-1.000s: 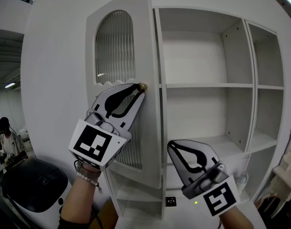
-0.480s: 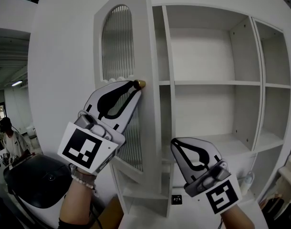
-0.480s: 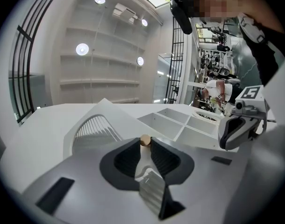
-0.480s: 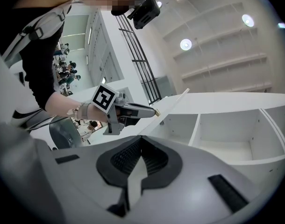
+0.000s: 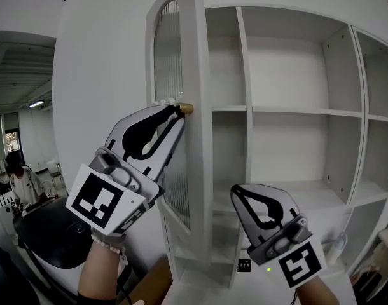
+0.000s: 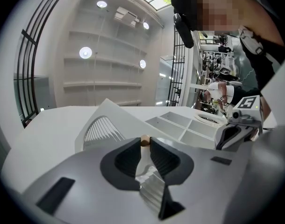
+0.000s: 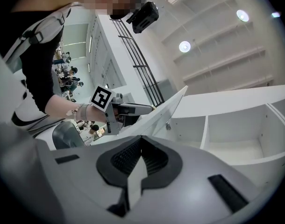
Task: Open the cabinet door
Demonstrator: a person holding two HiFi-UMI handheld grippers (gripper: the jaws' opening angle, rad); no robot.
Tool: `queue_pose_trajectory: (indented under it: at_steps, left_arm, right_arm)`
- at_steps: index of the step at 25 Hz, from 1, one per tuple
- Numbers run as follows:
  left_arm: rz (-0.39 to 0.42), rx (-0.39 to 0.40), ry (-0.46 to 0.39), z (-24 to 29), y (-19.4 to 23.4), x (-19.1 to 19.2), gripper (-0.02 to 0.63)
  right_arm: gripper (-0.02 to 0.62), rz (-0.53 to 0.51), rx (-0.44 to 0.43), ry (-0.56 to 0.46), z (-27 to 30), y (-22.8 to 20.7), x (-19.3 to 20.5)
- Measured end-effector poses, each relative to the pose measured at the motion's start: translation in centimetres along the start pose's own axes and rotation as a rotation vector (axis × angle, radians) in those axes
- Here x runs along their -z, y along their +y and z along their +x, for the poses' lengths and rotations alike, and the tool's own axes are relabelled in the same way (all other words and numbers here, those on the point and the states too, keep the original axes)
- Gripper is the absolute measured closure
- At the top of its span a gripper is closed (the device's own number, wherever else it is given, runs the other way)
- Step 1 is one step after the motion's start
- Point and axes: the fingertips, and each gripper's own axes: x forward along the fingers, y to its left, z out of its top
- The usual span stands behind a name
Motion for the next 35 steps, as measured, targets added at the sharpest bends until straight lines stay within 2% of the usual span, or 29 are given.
queue_pose_trajectory:
  at_steps: [4,20,28,35]
  left_arm:
    - [0.012,-0.009,0.021,-1.2,0.7,-0.3,0.546]
    - [0.050,-0.124,0.089,-5.6,3.8,-1.7,0.563]
    - [0.084,-0.215,0.112,-8.9,6.4,-1.9,0.565]
    - [0.124,-0.273,0.172,-9.9,8.0,-0.8,0.565]
  right_arm:
    - [0.595,0.021,-0.021,-0.027,0.6,0.9,-0.5]
    - [0.595,0.137,-0.136,-0.135,3.6,6.1,-1.5]
    - [0.595,0.184,-0.181,-0.171,5.1,8.9,-1.7]
    - [0.595,0.230,-0.217,-0.202,6.2,9.7,-0.9]
